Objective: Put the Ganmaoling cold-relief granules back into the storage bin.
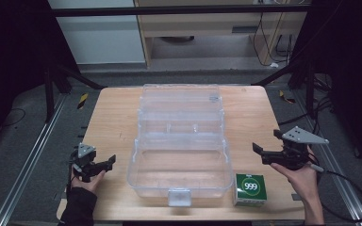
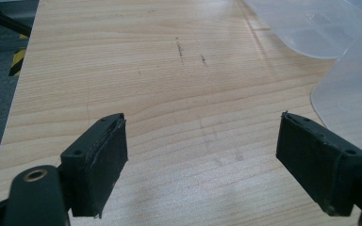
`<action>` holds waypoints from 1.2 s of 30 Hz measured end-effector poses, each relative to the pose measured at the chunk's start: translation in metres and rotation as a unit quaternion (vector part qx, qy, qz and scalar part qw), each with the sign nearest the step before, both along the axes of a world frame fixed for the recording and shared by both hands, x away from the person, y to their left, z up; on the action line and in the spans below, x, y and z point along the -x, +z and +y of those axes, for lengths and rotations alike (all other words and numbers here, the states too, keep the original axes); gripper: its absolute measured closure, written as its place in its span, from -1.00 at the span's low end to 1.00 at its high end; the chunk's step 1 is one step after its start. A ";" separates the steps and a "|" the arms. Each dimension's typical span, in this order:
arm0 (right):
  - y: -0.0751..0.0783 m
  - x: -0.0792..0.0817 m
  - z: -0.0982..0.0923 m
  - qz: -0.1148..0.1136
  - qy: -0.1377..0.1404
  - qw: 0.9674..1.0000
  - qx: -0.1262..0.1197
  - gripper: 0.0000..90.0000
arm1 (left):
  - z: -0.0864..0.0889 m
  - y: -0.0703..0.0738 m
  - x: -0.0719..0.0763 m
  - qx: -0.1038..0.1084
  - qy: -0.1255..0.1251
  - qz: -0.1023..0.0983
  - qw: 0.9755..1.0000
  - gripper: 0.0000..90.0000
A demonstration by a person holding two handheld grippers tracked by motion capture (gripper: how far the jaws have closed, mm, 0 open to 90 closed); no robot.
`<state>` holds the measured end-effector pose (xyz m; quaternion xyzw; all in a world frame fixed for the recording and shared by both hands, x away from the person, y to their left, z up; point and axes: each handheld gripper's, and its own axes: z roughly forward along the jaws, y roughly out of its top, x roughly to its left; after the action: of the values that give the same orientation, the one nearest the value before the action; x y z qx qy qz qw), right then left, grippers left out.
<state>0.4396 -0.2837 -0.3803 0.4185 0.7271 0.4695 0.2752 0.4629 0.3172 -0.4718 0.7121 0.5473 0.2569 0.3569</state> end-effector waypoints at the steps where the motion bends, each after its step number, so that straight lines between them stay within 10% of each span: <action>1: 0.002 0.000 0.002 -0.002 0.007 1.000 0.008 -0.83 | 0.000 0.000 0.000 0.000 0.000 0.000 1.000 -0.63; 20: 0.026 0.011 0.026 0.020 0.105 0.990 0.092 -0.90 | -0.002 -0.003 -0.001 -0.008 -0.006 0.004 1.000 -0.64; 36: 0.025 0.022 0.039 0.070 0.211 0.957 0.186 -0.91 | -0.004 -0.004 -0.001 -0.013 -0.011 0.009 1.000 -0.64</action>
<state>0.4174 -0.2446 -0.3554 0.2285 0.8910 0.3426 0.1911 0.4641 0.3131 -0.4760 0.7250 0.5394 0.2534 0.3454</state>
